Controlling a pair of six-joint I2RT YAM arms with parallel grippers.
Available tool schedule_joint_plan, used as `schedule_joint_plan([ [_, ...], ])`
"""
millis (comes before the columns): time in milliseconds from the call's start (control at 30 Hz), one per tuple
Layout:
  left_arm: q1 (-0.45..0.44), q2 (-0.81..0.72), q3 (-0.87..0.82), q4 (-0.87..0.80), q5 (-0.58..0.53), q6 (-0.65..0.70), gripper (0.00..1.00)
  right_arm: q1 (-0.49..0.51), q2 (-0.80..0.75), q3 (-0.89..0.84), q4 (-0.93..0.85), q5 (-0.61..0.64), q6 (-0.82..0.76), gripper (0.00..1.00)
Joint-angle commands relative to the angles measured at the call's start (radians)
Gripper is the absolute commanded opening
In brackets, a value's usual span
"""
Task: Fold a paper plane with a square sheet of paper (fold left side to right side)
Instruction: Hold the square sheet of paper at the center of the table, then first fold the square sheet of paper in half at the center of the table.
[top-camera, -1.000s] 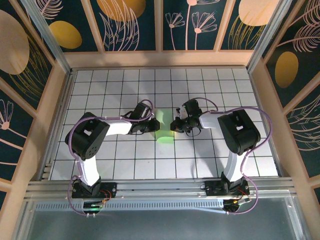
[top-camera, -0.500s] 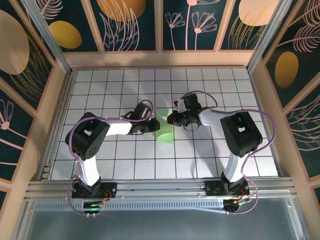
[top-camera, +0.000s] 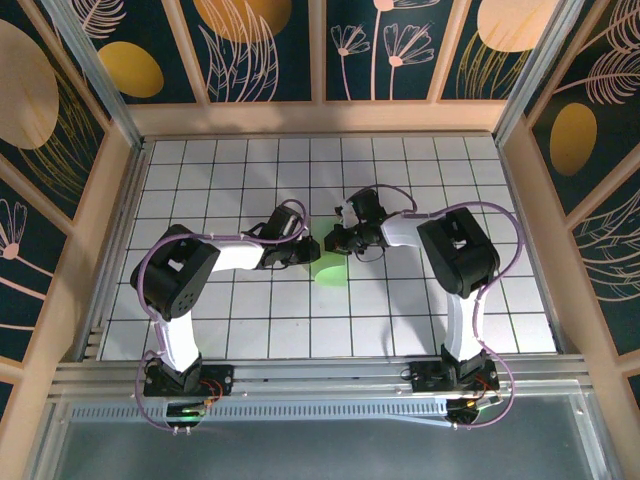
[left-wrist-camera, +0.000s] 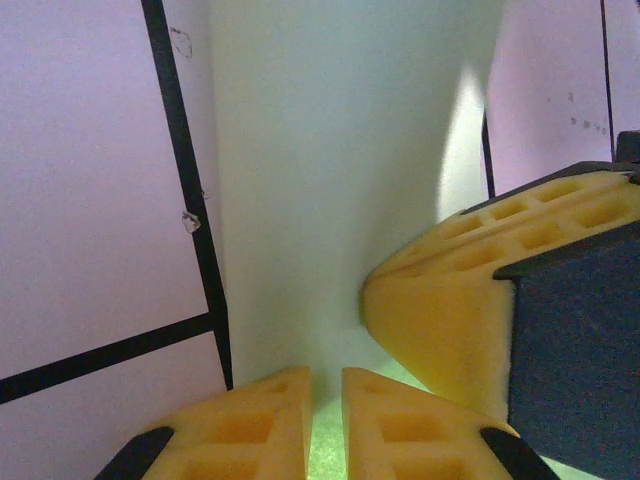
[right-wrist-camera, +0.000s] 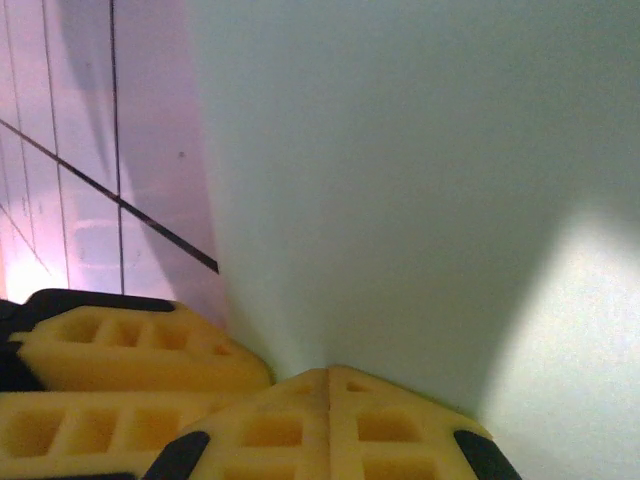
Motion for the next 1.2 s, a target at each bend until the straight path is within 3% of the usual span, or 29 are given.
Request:
schedule_joint_plan([
  [0,-0.004,-0.001,-0.013,-0.016,0.016,-0.017,0.17,0.007,0.030,0.001,-0.045,0.047,-0.010,0.00],
  [267,-0.005,-0.052,0.017,0.003,0.067,-0.058,0.17,0.006,0.039,-0.048,-0.063,0.076,-0.017,0.00],
  [533,-0.004,-0.003,-0.008,0.044,0.123,-0.072,0.17,0.008,0.040,-0.057,-0.044,0.072,-0.004,0.00],
  [900,-0.007,0.011,-0.067,0.031,0.131,-0.045,0.16,0.008,0.043,-0.056,-0.056,0.086,-0.007,0.00],
  [1167,-0.018,-0.059,-0.147,0.001,0.141,-0.010,0.16,0.005,0.050,-0.051,-0.064,0.092,-0.010,0.00],
])
